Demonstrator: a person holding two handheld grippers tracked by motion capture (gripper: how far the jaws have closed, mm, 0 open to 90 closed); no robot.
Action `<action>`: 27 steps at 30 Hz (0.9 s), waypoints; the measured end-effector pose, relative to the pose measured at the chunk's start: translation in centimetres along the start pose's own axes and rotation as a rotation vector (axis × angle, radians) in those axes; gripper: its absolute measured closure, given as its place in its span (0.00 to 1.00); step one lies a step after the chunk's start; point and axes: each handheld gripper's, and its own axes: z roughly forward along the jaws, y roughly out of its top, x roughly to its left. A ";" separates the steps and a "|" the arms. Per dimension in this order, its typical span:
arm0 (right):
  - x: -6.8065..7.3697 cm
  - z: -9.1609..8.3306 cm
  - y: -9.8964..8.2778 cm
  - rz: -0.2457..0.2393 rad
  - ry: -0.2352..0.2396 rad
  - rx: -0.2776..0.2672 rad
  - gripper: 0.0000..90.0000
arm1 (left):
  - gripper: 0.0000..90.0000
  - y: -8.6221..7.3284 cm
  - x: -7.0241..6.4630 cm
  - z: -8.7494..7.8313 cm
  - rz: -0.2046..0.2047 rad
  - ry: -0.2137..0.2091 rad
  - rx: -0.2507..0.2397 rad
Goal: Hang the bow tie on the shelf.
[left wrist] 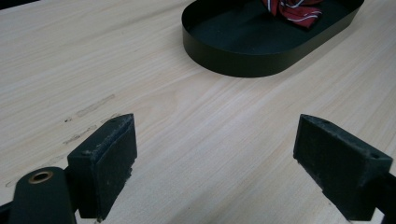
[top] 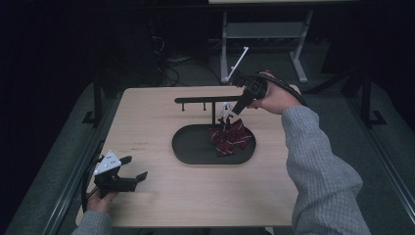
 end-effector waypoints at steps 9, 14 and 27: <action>0.2 0.0 -0.6 -0.003 0.002 -0.006 0.77 | 0.14 0.0 0.0 0.0 0.000 0.001 0.002; 0.5 -0.1 -0.9 0.000 -0.001 0.004 0.76 | 0.14 0.0 0.0 0.0 0.001 0.001 0.001; 0.9 1.1 -2.2 -0.009 0.027 -0.005 0.73 | 0.14 0.0 0.0 0.0 0.002 0.003 0.003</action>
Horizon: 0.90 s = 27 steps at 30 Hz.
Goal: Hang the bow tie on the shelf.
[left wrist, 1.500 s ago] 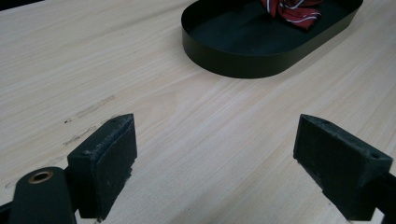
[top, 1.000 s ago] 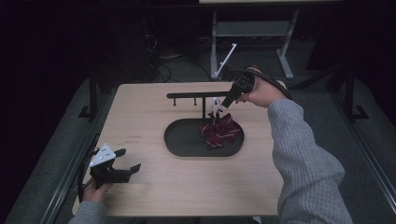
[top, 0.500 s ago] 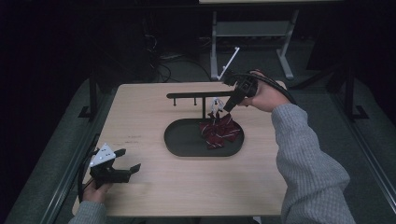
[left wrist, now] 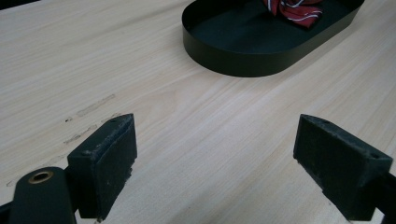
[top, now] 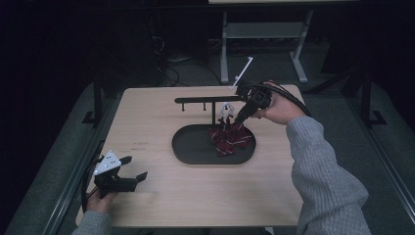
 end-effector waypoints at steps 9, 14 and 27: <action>0.2 0.3 -1.0 0.008 0.005 -0.009 0.73 | 0.14 0.0 0.0 0.0 -0.008 -0.002 -0.003; 0.3 0.4 -1.7 0.012 0.009 -0.014 0.72 | 0.14 0.0 -0.1 0.0 -0.003 -0.001 0.009; 0.8 0.7 -2.9 0.013 0.017 -0.021 0.71 | 0.14 0.0 -0.1 0.0 0.001 -0.002 0.008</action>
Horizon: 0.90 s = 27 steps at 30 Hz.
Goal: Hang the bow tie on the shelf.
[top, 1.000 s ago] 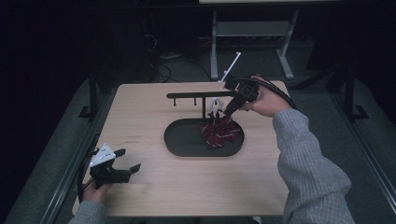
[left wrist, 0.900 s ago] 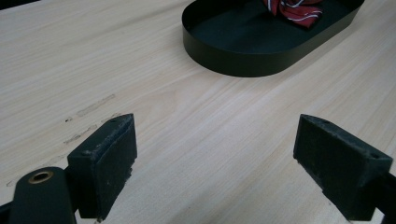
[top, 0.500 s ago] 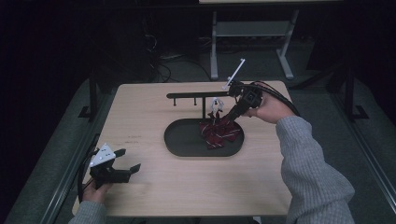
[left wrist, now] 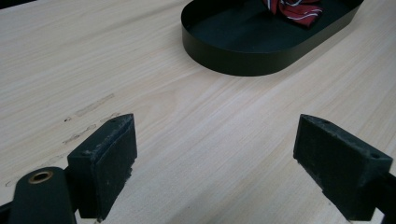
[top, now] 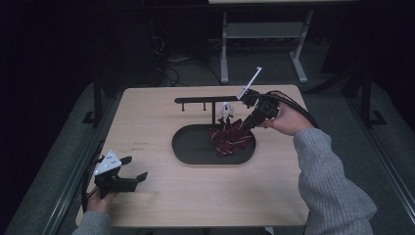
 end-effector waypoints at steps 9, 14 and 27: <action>0.2 0.2 -0.8 0.004 0.004 -0.004 0.70 | 0.14 0.0 0.0 0.0 -0.001 0.001 0.000; 0.4 0.6 -1.4 0.007 0.013 -0.002 0.69 | 0.14 0.0 0.0 0.0 0.003 0.001 0.000; 0.7 1.4 -2.6 0.020 0.027 -0.008 0.66 | 0.14 0.0 0.0 0.0 0.000 0.001 0.000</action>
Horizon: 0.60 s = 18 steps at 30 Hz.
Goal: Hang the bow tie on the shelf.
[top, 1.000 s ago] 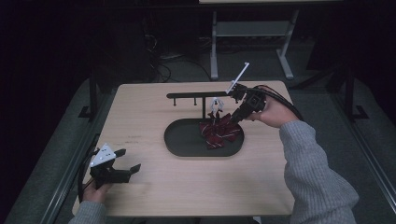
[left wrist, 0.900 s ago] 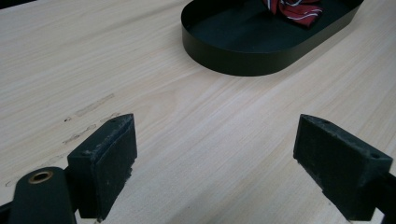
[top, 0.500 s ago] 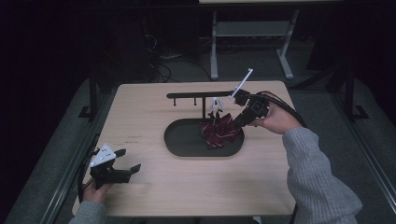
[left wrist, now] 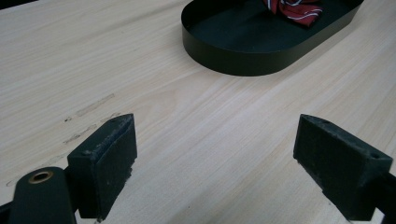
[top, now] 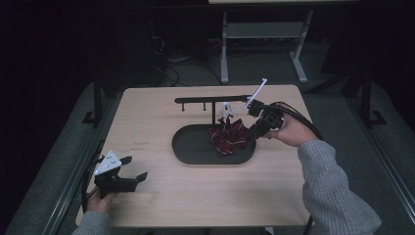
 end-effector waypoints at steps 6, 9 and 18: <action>0.2 0.1 -0.9 0.007 0.002 -0.009 0.63 | 0.14 0.0 0.0 0.0 0.005 0.000 0.002; 0.3 0.2 -1.3 0.006 -0.001 -0.010 0.61 | 0.14 0.0 0.0 0.0 0.005 0.000 0.002; 0.9 1.0 -2.8 0.010 0.002 -0.014 0.59 | 0.14 0.0 0.0 0.0 0.003 0.000 0.001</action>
